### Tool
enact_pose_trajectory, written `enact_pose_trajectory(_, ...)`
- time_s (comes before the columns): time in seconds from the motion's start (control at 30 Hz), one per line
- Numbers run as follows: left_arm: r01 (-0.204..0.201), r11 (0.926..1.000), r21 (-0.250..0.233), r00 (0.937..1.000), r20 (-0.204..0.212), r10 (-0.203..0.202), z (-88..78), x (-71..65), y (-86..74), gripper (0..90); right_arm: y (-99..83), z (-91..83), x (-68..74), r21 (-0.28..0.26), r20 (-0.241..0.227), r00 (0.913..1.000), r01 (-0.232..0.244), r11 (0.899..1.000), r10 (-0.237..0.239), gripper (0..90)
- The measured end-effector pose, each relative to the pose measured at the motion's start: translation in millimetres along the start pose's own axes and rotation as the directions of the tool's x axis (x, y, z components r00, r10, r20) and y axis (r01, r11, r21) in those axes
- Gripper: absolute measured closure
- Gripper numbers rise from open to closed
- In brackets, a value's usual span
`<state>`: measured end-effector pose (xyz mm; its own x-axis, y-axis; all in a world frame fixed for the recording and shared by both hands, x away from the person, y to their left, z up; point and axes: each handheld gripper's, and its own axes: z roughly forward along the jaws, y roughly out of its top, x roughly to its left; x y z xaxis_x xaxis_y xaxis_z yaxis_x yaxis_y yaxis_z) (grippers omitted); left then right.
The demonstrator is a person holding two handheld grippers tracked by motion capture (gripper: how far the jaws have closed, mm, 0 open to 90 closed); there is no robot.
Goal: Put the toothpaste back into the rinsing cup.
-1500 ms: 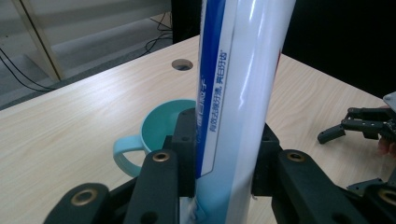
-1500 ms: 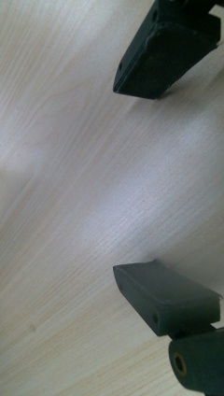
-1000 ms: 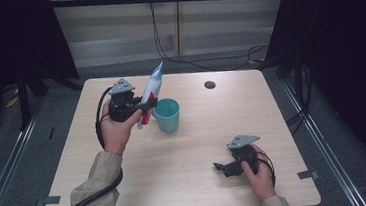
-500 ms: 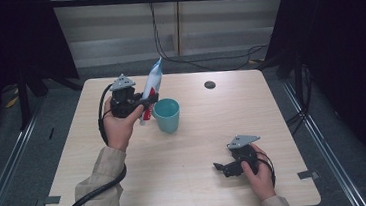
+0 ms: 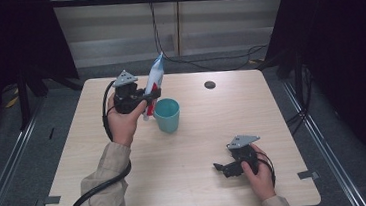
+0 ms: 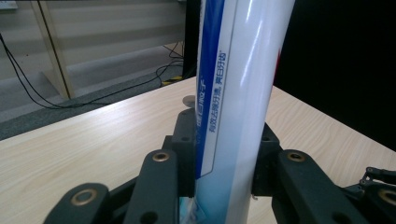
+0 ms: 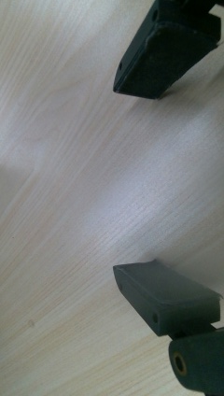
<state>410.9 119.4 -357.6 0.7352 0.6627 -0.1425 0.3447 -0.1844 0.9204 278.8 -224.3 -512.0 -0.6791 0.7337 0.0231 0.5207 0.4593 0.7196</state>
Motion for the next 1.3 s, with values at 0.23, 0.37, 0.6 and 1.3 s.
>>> enact_pose_trajectory(0.23,0.007,1.0000,-0.005,0.9999,-0.007,-0.007,5.1,-0.6,1.0,70.1,0.0,0.0,0.1,0.000,-0.003,1.0000,0.003,1.000,-0.003,10.5)
enact_pose_trajectory(0.37,0.007,0.9999,-0.008,0.9999,-0.013,-0.007,6.5,0.4,3.0,70.1,0.0,-0.1,0.2,0.001,-0.002,1.0000,0.004,1.000,-0.004,10.5)
enact_pose_trajectory(0.6,0.004,0.9999,-0.014,0.9998,-0.020,-0.004,9.8,0.6,4.7,70.1,0.1,-0.2,0.3,0.002,-0.003,1.0000,0.006,1.000,-0.006,10.5)
enact_pose_trajectory(1.3,0.017,0.9997,-0.019,0.9994,-0.031,-0.017,26.3,2.8,4.1,70.0,0.0,0.0,0.7,0.000,-0.012,0.9999,0.009,1.000,-0.009,10.5)
